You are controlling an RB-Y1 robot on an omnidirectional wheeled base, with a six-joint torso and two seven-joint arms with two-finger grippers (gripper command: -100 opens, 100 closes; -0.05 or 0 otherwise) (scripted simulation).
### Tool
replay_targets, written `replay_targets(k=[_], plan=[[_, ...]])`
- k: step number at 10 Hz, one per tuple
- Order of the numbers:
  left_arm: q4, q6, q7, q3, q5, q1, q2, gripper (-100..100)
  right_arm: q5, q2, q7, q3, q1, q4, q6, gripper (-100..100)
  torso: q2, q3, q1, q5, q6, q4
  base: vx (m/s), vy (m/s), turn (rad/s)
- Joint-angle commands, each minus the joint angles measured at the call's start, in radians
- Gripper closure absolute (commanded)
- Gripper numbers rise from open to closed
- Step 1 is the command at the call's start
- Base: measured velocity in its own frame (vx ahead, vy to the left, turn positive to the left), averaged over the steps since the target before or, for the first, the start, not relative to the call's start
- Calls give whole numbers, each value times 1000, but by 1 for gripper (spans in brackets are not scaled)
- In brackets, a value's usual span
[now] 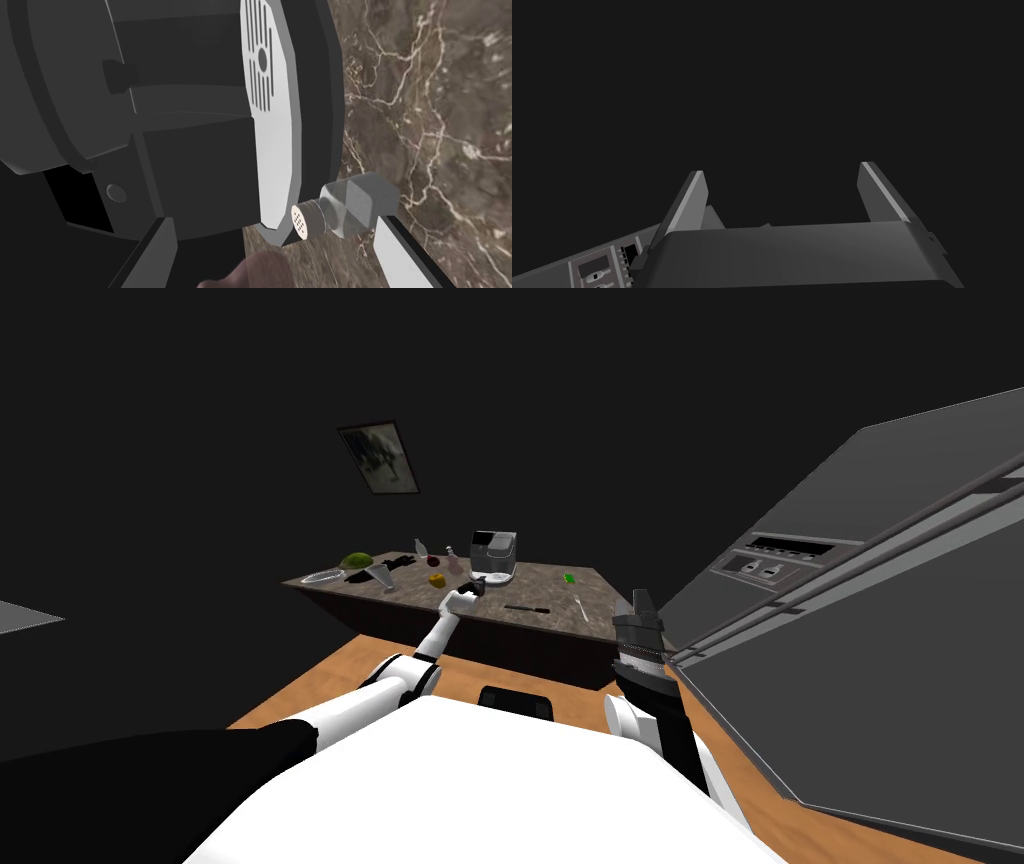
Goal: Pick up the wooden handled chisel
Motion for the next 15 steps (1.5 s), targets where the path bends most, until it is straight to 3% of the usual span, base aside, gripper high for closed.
replay_targets(k=[1, 2, 4, 5, 7, 8, 9, 10, 12, 13, 15], plan=[[43, 50, 2, 1, 6, -29, 1, -100, 0, 0, 0, 0, 0, 0, 0, 0, 0, 0, 0, 0, 0, 0, 5, -24, 30], [79, 80, 7, 4, 16, -73, 0, -100, 0, 0, 0, 0, 0, 0, 0, 0, 0, 0, 0, 0, 0, 0, 6, -29, 55], [104, 122, 7, 4, 16, -83, 0, -100, 0, 0, 0, 0, 0, 0, 0, 0, 0, 0, 0, 0, 0, 0, 5, -22, 10], [154, 156, 11, 6, 25, -132, -2, -100, 0, 0, 0, 0, 0, 0, 0, 0, 0, 0, 0, 0, 0, 0, 9, -19, 46], [165, 190, 11, 6, 25, -136, -2, -100, 0, 0, 0, 0, 0, 0, 0, 0, 0, 0, 0, 0, 0, 0, 8, -18, 14], [221, 225, 16, 8, 34, -186, -6, -100, 0, 0, 0, 0, 0, 0, 0, 0, 0, 0, 1, 0, 0, 0, 12, -24, 51], [225, 251, 16, 8, 34, -186, -6, -100, 0, 0, 0, 0, 0, 0, 0, 0, 0, 0, 0, 0, 0, 0, 14, -25, 25], [264, 281, 20, 10, 41, -229, -10, -100, 0, 0, 0, 0, 0, 0, 0, 0, 0, 0, 0, 0, 0, 0, 14, -35, 47], [285, 322, 20, 10, 41, -235, -10, -100, 0, 0, 0, 0, 0, 0, 0, 0, 0, 0, -1, 0, 0, 0, 7, -24, 6], [338, 353, 24, 11, 49, -282, -17, -100, 0, 0, 0, 0, 0, 0, 0, 0, 0, 0, 0, 0, 0, 0, 18, -22, 37], [343, 384, 24, 11, 49, -282, -17, -100, 0, 0, 0, 0, 0, 0, 0, 0, -1, 0, 0, 0, 0, 0, 13, -20, 12]])
